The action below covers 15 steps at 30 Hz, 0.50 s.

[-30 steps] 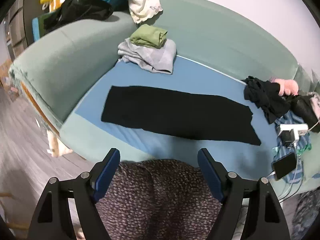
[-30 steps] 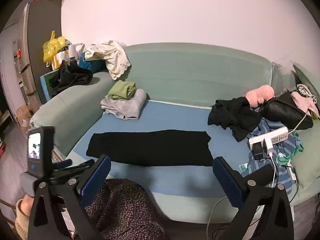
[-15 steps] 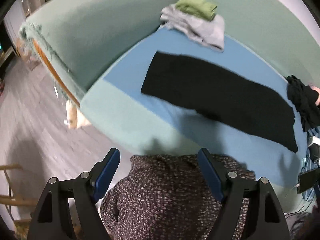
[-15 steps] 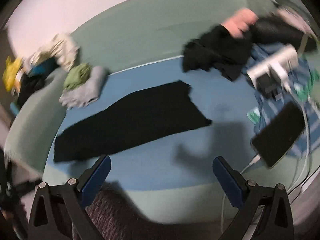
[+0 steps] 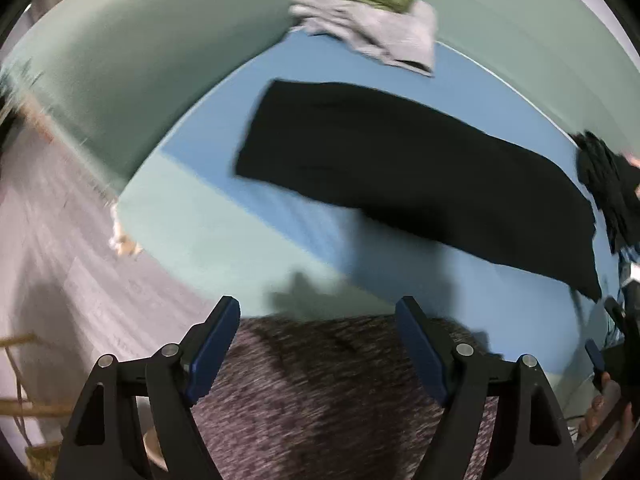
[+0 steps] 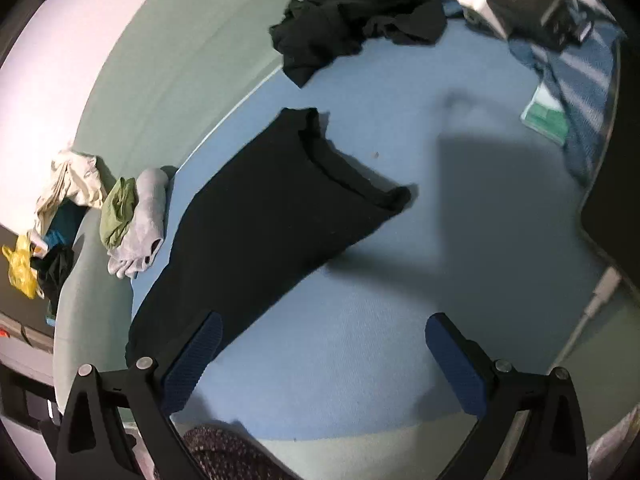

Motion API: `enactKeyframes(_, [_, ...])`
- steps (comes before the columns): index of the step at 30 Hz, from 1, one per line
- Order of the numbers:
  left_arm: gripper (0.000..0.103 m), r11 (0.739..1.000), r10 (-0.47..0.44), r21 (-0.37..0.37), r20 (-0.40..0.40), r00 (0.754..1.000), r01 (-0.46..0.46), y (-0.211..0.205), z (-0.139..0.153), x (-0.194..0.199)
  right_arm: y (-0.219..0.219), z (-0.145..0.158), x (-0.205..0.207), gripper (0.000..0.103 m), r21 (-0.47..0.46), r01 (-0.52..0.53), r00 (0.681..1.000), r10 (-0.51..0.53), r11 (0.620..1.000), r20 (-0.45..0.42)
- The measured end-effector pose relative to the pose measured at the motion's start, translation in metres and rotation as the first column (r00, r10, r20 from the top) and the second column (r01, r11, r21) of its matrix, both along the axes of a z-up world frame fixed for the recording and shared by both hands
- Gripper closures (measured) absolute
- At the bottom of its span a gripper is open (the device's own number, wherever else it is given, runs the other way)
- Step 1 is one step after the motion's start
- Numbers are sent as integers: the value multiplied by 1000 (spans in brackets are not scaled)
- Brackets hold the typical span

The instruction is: Fold clothes

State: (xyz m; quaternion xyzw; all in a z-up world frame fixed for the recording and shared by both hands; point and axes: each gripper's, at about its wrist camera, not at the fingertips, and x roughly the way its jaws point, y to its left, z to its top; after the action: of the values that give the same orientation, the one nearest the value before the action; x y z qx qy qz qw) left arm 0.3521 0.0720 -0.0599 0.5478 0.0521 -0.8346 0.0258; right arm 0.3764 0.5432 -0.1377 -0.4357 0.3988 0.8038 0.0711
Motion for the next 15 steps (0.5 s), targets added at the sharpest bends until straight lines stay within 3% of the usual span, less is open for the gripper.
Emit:
enactKeyframes(3, [23,998,-62,-20,-44,997,61,27,1,-8,3,-15,0,0,-75,32,999,-32,997,5])
enactKeyframes(8, [23,978,-161,-150,-95,982,146,66,-16,-11,-4,-20,8,0,-34,-13,998,11,999,-67])
enactKeyframes(9, [23,972,-167,-181,-96,981,148,69,-22,-11,-8,-19,8,0,5,-44,996,45,999,-71])
enactKeyframes(11, [23,983,-126,-145,-70,990,115,56,-34,-14,-23,-17,6,0,123,-117,991,124,986,-57])
enactKeyframes(15, [23,1000,6,-13,-73,997,-7,11,-42,-20,-62,-15,2,0,404,-205,976,216,892,17])
